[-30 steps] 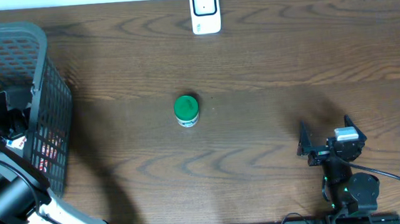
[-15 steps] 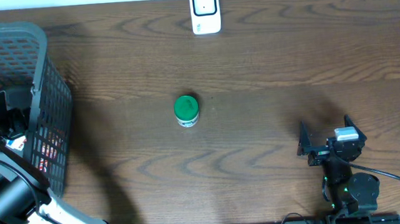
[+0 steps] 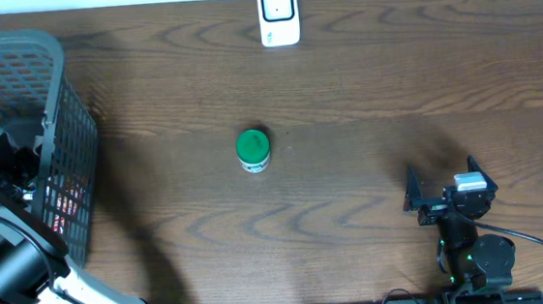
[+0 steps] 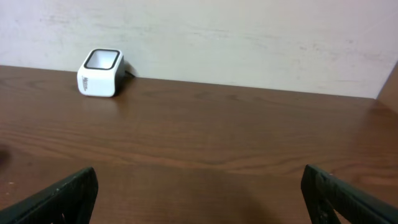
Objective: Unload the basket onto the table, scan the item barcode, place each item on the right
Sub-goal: 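Return the left gripper to the basket and grasp the white Panadol box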
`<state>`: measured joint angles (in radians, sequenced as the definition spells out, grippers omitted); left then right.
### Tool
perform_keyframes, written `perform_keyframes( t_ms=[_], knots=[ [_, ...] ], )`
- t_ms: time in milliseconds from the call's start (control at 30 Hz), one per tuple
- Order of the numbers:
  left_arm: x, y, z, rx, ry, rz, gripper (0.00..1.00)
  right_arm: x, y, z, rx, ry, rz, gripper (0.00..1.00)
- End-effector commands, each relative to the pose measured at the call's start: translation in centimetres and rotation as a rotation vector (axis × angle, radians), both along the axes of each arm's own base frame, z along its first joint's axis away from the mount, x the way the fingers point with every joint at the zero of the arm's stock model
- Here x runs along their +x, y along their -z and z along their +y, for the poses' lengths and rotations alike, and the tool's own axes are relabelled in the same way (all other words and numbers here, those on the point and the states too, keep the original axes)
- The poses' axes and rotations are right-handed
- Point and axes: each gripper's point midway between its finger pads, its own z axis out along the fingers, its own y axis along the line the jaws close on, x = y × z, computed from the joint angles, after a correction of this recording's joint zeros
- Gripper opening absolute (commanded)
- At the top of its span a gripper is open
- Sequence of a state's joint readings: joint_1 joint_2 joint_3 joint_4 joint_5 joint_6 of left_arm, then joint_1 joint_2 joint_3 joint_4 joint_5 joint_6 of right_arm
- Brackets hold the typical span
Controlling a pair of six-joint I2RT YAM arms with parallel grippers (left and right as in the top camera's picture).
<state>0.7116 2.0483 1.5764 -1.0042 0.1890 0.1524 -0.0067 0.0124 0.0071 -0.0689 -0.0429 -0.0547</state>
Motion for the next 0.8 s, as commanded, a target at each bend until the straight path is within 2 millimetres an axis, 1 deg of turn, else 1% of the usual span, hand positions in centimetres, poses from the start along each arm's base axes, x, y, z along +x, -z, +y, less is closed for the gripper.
perform_keyframes(
  t_ms=[0, 67, 167, 267, 433, 500, 567, 767],
  knots=[
    [0.0, 0.6, -1.2, -0.033, -0.009, 0.016, 1.0, 0.0, 0.0, 0.3, 0.015, -0.007, 0.001, 0.99],
    [0.1, 0.5, -1.2, -0.028, -0.006, 0.019, 1.0, 0.0, 0.0, 0.3, 0.015, -0.007, 0.001, 0.99],
    [0.3, -0.1, -1.0, -0.01, -0.003, 0.004, 1.0, 0.0, 0.0, 0.3, 0.015, -0.007, 0.001, 0.99],
    [0.3, -1.1, 0.0, 0.06, 0.01, -0.006, 1.0, 0.0, 0.0, 0.3, 0.015, -0.007, 0.001, 0.99],
    [-0.9, -2.6, 1.5, 0.174, 0.093, 0.038, 1.0, 0.0, 0.0, 0.3, 0.015, -0.007, 0.001, 0.99],
    [-1.0, -2.9, 1.4, 0.18, 0.141, 0.038, 1.0, 0.0, 0.0, 0.3, 0.015, -0.007, 0.001, 0.99],
    [-0.9, -2.9, 1.5, 0.182, 0.152, 0.032, 1.0, 0.0, 0.0, 0.3, 0.015, -0.007, 0.0, 0.99],
    [0.0, -3.0, 0.4, 0.143, 0.307, -0.028, 1.0, 0.0, 0.0, 0.3, 0.015, -0.007, 0.001, 0.99]
  ],
)
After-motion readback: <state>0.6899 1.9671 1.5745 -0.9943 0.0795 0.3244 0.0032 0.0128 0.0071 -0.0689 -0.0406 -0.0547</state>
